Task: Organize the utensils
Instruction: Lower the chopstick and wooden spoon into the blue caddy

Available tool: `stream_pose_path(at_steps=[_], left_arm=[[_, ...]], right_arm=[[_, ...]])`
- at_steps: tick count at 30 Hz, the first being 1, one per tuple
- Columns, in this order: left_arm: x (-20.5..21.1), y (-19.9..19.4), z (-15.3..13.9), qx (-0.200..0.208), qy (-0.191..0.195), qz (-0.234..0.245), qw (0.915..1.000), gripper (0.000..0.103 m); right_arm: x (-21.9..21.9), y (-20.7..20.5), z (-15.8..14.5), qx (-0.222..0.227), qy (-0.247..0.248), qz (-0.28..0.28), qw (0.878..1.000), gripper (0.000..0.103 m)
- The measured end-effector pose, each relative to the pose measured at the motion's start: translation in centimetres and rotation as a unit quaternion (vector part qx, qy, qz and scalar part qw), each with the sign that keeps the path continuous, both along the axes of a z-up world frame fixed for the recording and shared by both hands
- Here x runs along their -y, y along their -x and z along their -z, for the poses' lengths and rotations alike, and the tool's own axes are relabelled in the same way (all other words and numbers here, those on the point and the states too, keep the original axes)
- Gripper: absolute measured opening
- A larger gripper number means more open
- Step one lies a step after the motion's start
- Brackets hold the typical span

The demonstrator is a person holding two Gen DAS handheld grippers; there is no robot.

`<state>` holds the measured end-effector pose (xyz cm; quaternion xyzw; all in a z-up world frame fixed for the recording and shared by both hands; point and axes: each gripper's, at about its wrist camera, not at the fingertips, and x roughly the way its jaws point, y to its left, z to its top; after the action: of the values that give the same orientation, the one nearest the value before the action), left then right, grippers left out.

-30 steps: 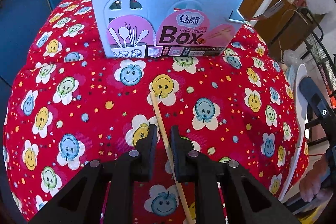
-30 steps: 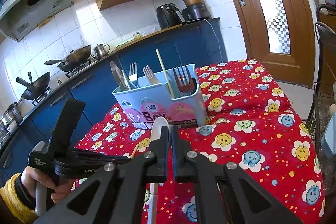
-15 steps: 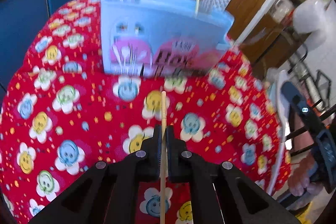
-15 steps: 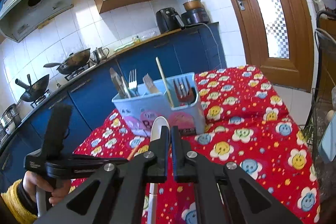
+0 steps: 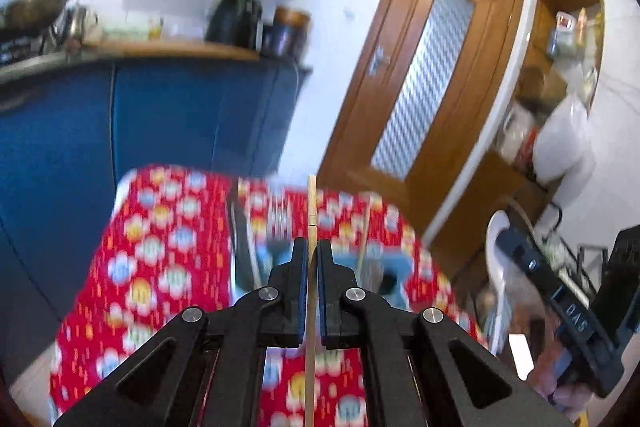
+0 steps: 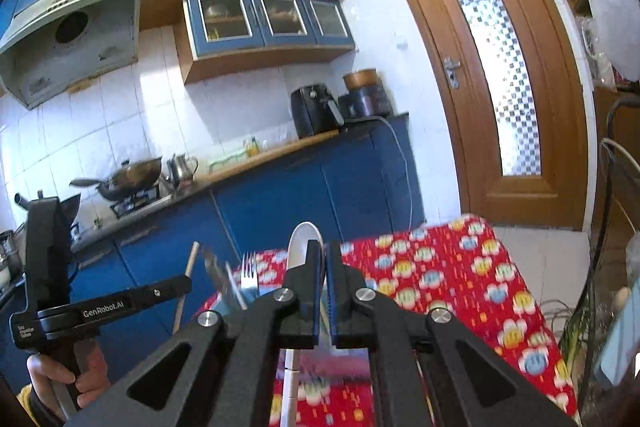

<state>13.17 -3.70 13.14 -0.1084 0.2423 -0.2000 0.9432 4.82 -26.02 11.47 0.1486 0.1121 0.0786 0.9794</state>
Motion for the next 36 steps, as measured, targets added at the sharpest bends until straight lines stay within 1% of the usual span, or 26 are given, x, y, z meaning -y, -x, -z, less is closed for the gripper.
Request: stream_pose_path(at_steps=[2, 3, 6, 9, 11, 15, 20, 26, 29, 32, 34, 36], left_arm=[[0.0, -0.5, -0.9, 0.041, -0.002, -0.010, 0.9991, 0.004], [0.3, -0.8, -1.3, 0.070, -0.008, -0.019, 0.9974, 0.004], [1.2, -1.6, -1.9, 0.122, -0.017, -0.038, 0.9916, 0.004], [1.6, -2.6, -2.0, 0.153, -0.009, -0.052, 0.9869, 0.004], [1.7, -3.4, -1.8, 0.164, -0.007, -0.060, 0.9846, 0.004], [1.6, -5.0, -0.6, 0.163, -0.001, -0.075, 0.9839, 0.004], [0.5, -6.1, 0.7, 0.155, 0.024, -0.093, 0.9833, 0.004], [0.4, -6.9, 1.4, 0.159, 0.035, -0.105, 0.9811, 0.004], [0.2, -6.9, 2.1, 0.158, 0.051, -0.116, 0.9793, 0.004], [0.1, -7.0, 2.0, 0.162, 0.066, -0.121, 0.9770, 0.004], [0.5, -7.0, 1.9, 0.165, 0.060, -0.119, 0.9772, 0.004], [1.0, -6.9, 2.2, 0.163, 0.046, -0.112, 0.9792, 0.005]], right_arm=[[-0.3, -1.0, -0.6, 0.012, 0.001, 0.008, 1.000, 0.004], [-0.6, -1.6, -0.8, 0.019, 0.007, 0.015, 1.000, 0.004], [-1.3, -3.1, -1.3, 0.037, 0.024, 0.035, 0.998, 0.004], [-1.9, -5.0, -1.3, 0.050, 0.041, 0.061, 0.996, 0.004], [-2.0, -5.9, -1.2, 0.056, 0.051, 0.075, 0.994, 0.004], [-2.4, -7.9, -0.7, 0.063, 0.081, 0.108, 0.989, 0.004], [-2.7, -9.0, 0.0, 0.063, 0.102, 0.116, 0.986, 0.004], [-3.4, -9.3, 1.1, 0.042, 0.115, 0.101, 0.987, 0.004], [-3.7, -9.0, 1.5, 0.031, 0.115, 0.088, 0.989, 0.005], [-3.7, -8.8, 1.6, 0.025, 0.113, 0.080, 0.990, 0.005], [-3.7, -8.6, 1.7, 0.023, 0.114, 0.075, 0.990, 0.005], [-3.7, -8.6, 1.8, 0.014, 0.110, 0.063, 0.992, 0.005]])
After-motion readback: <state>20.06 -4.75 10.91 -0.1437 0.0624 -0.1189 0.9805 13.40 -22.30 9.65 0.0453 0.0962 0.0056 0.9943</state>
